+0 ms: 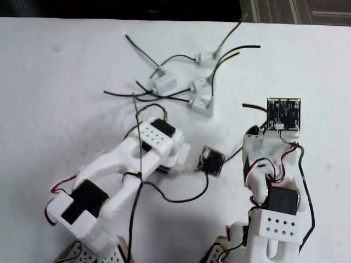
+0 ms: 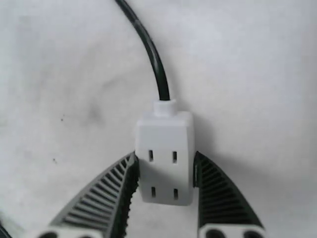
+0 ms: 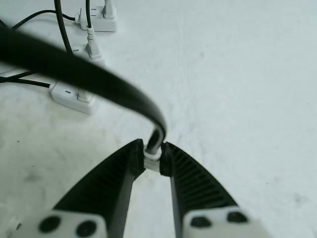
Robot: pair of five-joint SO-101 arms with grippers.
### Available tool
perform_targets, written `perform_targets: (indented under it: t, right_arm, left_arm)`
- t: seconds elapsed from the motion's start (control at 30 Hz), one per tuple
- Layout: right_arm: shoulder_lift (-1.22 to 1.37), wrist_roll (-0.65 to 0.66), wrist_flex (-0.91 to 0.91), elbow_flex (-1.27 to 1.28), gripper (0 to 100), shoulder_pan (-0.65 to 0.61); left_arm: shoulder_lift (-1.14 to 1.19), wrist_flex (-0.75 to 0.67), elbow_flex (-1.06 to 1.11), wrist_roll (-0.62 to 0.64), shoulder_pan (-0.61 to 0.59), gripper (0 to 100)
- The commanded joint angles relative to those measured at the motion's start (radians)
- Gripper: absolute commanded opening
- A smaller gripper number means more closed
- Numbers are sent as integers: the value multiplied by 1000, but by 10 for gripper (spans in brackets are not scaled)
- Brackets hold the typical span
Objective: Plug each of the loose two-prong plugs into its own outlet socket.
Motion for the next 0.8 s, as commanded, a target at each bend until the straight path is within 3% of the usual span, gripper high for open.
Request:
perform_targets:
  t: [0.0, 0.3, 0.5, 0.67, 0.77]
  right_arm:
    - [-16, 0, -15, -6, 18, 15]
    - [-16, 18, -16, -6, 18, 15]
    - [-16, 41, -15, -5, 18, 15]
    - [-16, 41, -15, -5, 18, 15]
    - [-16, 41, -15, -5, 18, 15]
  left_arm:
    - [-2, -41, 3, -198, -7, 23]
    - [-10, -135, -3, -229, -2, 34]
    - [-12, -107, -43, 28, -12, 156]
    - [-13, -100, -107, 89, -48, 167]
    - [-38, -2, -183, 137, -67, 199]
